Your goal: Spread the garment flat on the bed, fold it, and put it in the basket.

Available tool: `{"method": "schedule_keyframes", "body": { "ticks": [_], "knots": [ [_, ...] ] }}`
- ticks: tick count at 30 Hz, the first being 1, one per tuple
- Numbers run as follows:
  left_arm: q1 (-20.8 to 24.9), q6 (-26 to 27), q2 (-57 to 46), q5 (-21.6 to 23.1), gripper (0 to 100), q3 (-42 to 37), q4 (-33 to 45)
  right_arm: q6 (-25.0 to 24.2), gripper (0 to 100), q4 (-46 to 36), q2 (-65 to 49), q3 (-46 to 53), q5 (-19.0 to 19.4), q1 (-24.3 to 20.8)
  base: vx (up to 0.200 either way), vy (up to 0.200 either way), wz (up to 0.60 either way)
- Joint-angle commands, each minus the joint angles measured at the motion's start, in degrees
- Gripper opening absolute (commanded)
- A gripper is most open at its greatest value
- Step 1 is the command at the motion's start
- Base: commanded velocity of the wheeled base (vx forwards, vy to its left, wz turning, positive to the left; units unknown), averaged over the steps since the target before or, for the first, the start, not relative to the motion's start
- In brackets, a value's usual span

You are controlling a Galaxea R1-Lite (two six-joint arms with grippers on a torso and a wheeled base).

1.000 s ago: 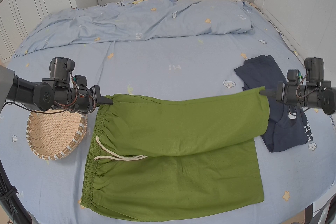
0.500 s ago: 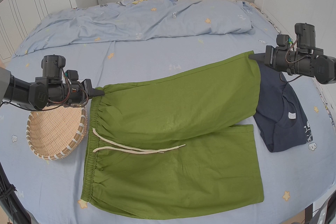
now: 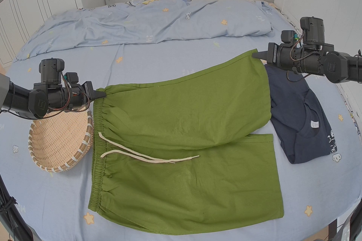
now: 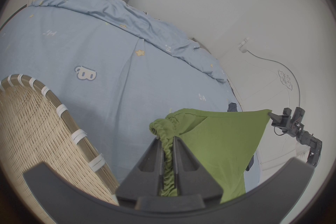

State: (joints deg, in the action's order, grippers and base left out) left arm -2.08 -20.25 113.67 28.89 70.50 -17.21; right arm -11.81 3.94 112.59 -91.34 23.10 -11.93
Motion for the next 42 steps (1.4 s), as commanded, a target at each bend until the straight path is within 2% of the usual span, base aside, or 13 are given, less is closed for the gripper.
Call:
{"method": "schedule_keyframes", "body": {
  "ticks": [1,7,15,21,26,27,34,42],
  "knots": [
    [0.2,0.0,0.1,0.0,0,0.0,0.0,0.0,0,0.0,-9.4,5.9,0.0,-3.6,0.000,0.000,0.00],
    [0.4,0.0,-0.2,0.0,0,-0.7,-0.1,0.0,0,0.0,-20.2,14.7,0.0,-6.2,0.000,0.000,0.00],
    [0.5,0.1,-0.5,0.0,0,-0.8,-0.1,0.1,0,0.5,-28.7,24.5,0.0,-6.6,0.000,0.000,0.00],
    [0.5,0.2,-0.5,0.0,0,-1.1,-0.2,0.1,0,2.2,-31.5,32.7,0.0,-5.6,0.000,0.000,0.00],
    [0.4,0.2,-0.5,0.0,0,-1.0,-0.2,-0.1,0,3.9,-31.3,34.4,0.1,-4.7,0.000,0.000,0.00],
    [0.3,0.3,-0.1,0.0,0,-0.9,-0.5,0.0,0,8.5,-29.5,36.0,0.7,-1.7,0.000,0.000,0.00],
    [0.1,-0.1,0.4,-0.1,0,-1.2,-4.8,-0.1,0,17.0,-18.2,32.2,1.3,1.7,0.000,0.000,0.00],
    [0.0,0.0,2.1,-0.2,0,-1.1,-8.3,-0.1,0,17.5,-7.4,21.7,1.6,2.2,0.000,0.000,0.00]
  ]
}}
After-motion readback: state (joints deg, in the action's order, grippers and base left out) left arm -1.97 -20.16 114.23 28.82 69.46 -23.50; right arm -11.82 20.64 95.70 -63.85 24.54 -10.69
